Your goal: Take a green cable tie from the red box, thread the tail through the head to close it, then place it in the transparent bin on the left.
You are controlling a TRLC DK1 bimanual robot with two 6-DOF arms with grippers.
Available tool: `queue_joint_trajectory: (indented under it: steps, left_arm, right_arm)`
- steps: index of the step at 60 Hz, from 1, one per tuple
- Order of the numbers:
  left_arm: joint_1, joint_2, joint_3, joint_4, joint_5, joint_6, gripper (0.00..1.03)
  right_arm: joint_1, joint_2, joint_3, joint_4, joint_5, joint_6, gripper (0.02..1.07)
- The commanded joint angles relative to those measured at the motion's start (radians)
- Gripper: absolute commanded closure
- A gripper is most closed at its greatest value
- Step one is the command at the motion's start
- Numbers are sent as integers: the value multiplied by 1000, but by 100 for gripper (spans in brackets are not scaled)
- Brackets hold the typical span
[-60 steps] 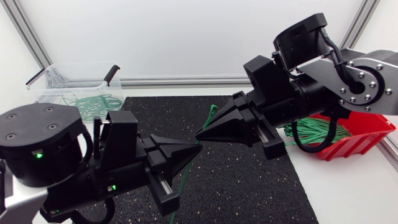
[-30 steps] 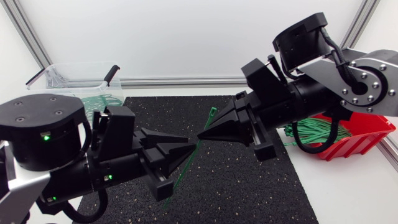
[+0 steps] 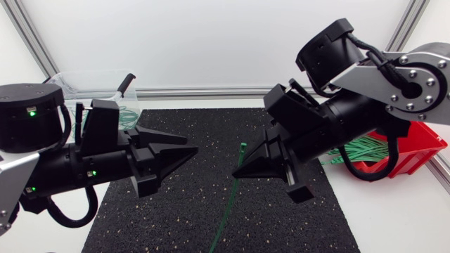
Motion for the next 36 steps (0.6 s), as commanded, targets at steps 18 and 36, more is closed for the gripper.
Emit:
queue_joint_trajectory:
  steps: [18,36]
  left_arm:
    - [117,113,134,-85,459,169,57]
    - [103,201,181,-216,574,183,56]
  right_arm:
    - [37,35,40,-70,-14,-28,101]
    - [63,58,52,-61,-26,-22,101]
